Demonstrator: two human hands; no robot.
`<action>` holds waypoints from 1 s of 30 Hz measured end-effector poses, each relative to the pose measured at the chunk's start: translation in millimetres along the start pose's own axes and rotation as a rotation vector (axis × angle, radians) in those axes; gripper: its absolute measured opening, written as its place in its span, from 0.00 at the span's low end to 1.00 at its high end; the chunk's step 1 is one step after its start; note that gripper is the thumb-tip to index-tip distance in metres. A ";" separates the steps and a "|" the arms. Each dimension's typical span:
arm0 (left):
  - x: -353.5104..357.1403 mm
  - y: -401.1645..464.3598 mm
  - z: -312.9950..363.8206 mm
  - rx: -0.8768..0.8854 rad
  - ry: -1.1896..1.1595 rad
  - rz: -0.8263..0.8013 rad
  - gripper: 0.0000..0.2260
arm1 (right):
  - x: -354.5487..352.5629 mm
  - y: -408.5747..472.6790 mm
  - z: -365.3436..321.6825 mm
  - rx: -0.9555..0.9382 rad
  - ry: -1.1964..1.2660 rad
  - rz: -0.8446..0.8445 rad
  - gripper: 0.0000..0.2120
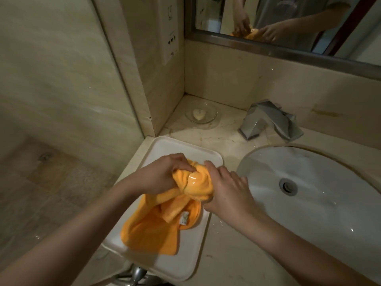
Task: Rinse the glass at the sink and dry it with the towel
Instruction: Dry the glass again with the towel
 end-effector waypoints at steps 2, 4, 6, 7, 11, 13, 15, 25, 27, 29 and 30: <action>0.9 -2.0 -0.5 -0.065 -0.171 -0.045 0.14 | 3.4 0.5 -3.2 -0.023 -0.028 0.074 0.41; 1.2 -3.7 -3.7 -0.150 -0.350 -0.080 0.15 | 4.5 3.8 -2.4 -0.039 -0.016 0.069 0.43; 0.5 -5.3 -7.0 -0.214 -0.478 -0.071 0.14 | 1.3 10.8 4.2 -0.041 0.086 -0.025 0.47; 0.3 -5.5 -8.7 -0.236 -0.513 -0.056 0.14 | -3.5 14.9 7.8 -0.023 0.218 -0.067 0.50; 2.3 -9.1 -16.8 -0.293 -0.644 -0.046 0.19 | -29.8 21.7 15.2 0.169 0.848 -0.012 0.52; 2.4 -11.7 -20.0 -0.282 -0.722 -0.032 0.18 | -33.3 18.9 17.8 0.295 1.080 0.056 0.45; 2.8 -13.2 -22.7 -0.272 -0.749 -0.002 0.16 | -33.1 15.8 16.5 0.395 1.225 -0.013 0.38; 11.8 -12.6 -17.3 -0.316 -0.678 0.061 0.17 | 2.2 8.7 5.0 0.306 1.211 0.134 0.16; 11.5 -13.0 -18.1 -0.333 -0.704 0.041 0.17 | 8.9 5.8 2.6 0.182 1.162 0.203 0.11; 8.0 -13.9 -18.1 -0.337 -0.741 -0.006 0.18 | 17.8 1.2 4.2 0.040 1.040 0.288 0.14; 5.4 -14.3 -17.6 -0.335 -0.751 -0.039 0.18 | 21.4 -1.2 6.1 -0.034 0.979 0.324 0.17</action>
Point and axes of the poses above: each hand's wrist, its own y-axis towards the middle knuckle, its own x-axis out of the palm, z = x × y, the point moved 1 cm from there along y, towards the middle knuckle, and after that the axes turned 12 degrees about -x, right-handed, at the moved point
